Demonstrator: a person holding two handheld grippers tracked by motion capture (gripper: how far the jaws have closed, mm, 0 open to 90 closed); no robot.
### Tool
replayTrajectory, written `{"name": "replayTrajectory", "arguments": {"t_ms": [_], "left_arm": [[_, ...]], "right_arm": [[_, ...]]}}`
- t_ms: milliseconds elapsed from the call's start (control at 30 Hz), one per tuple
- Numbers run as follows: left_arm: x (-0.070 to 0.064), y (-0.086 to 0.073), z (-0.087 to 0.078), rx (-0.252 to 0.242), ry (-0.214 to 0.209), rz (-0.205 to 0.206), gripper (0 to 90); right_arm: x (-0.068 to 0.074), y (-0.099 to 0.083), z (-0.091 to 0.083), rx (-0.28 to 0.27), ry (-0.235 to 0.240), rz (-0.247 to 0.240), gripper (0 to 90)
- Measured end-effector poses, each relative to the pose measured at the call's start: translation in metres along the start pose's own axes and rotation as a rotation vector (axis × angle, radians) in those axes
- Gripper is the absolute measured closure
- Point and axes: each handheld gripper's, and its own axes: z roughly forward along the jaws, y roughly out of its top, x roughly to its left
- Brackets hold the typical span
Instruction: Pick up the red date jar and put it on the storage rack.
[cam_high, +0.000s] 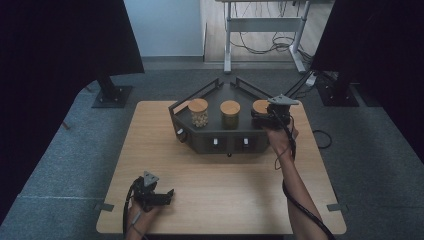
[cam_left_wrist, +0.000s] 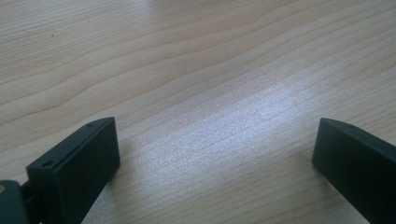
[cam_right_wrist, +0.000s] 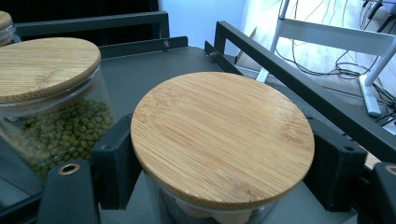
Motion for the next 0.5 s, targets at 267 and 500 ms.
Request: {"name": "replayTrajectory", "arguments": {"t_ms": [267, 500], "left_arm": [[0.0, 0.0, 0.0, 0.0, 0.0, 0.0, 0.6], [0.0, 0.0, 0.0, 0.0, 0.0, 0.0, 0.6]], "right_arm": [[0.0002, 0.0008, 0.0001, 0.008, -0.001, -0.001, 22.8], [0.0007, 0.0031, 0.0012, 0.022, 0.014, -0.021, 13.5]]}}
